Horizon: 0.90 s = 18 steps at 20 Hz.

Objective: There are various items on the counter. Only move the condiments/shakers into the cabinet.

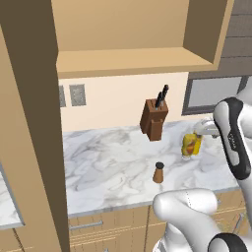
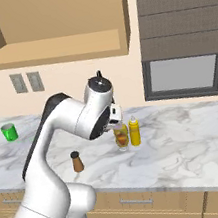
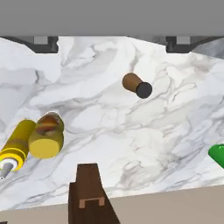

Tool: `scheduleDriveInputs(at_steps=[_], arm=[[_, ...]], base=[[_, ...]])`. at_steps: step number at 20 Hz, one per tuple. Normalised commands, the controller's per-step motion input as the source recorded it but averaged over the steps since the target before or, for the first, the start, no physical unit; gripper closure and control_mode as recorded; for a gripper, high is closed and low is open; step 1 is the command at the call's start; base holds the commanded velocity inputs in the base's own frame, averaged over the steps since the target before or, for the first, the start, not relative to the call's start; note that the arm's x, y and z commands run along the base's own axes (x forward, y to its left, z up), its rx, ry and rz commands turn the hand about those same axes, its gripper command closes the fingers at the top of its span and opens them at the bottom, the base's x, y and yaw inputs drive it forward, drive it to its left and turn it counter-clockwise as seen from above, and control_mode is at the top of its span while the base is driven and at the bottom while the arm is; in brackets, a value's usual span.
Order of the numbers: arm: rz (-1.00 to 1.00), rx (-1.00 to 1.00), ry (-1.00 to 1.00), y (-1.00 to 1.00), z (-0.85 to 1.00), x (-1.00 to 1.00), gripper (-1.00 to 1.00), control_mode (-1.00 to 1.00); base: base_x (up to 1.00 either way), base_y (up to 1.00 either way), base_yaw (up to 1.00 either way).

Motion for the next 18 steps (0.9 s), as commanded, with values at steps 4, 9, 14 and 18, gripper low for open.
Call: scheduleDriveInputs(at_steps=[4, 9, 14, 18], arm=[[0.22, 0.24, -0.25, -1.0, -0.05, 0.0, -1.0, -1.0], [0.2, 0.17, -0.15, -1.0, 0.01, 0.02, -1.0, -1.0], [0.17, 0.13, -0.08, -0.84, 0.0, 0.35, -1.0, -1.0], [0.06, 0.06, -0.09, -0.63, 0.0, 0.44, -1.0, -1.0]], base=[[0.0, 0.0, 0.0], [0.0, 0.0, 0.0], [0.0, 0.0, 0.0], [0.0, 0.0, 0.0]])
